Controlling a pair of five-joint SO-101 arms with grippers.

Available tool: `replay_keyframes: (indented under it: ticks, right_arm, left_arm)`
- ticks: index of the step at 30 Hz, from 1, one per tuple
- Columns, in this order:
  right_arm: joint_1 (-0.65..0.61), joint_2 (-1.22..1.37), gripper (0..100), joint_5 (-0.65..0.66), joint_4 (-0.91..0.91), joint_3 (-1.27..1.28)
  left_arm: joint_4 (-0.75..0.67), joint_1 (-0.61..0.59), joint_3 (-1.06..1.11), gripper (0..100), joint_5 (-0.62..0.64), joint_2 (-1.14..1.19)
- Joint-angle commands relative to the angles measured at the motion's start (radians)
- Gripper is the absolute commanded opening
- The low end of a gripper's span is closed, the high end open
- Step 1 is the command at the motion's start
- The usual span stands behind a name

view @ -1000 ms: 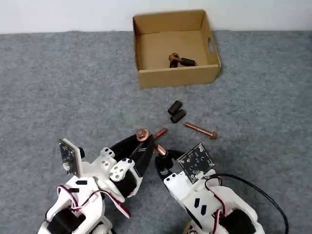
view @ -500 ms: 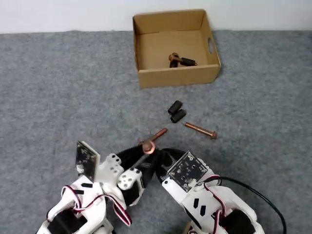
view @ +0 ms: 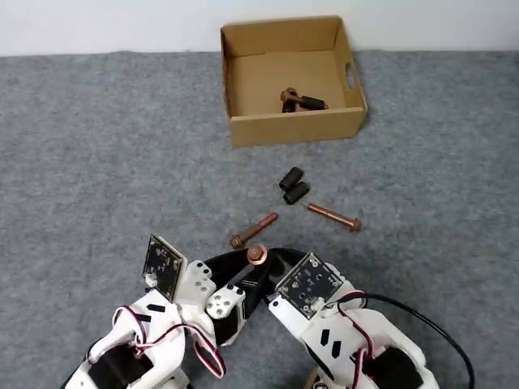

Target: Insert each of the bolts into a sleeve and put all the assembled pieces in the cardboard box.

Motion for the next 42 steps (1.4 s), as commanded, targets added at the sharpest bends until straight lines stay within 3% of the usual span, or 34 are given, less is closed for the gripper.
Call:
replay_keyframes:
  ticks: [1, 12, 25, 31, 38, 42]
  right_arm:
    - [0.001, -0.004, 0.8, 0.006, -0.041, -0.017]
    - [0.005, -0.004, 0.8, 0.005, -0.041, -0.015]
    - [0.008, -0.004, 0.8, -0.002, -0.041, 0.035]
    - [0.085, -0.005, 0.8, -0.066, -0.039, 0.040]
    - [0.176, -0.005, 0.8, -0.101, -0.036, 0.040]
    - [0.229, -0.005, 0.8, -0.101, -0.038, 0.040]
  left_arm:
    - [0.018, 0.015, -0.001, 13, -0.009, -0.002]
    - [0.138, -0.075, -0.067, 17, -0.146, -0.003]
    - [0.167, -0.081, -0.228, 17, -0.143, -0.005]
    - [0.146, -0.183, -0.262, 16, -0.144, -0.006]
    - [0.049, -0.276, -0.291, 0, -0.147, -0.006]
    - [0.041, -0.353, -0.259, 0, -0.149, -0.006]
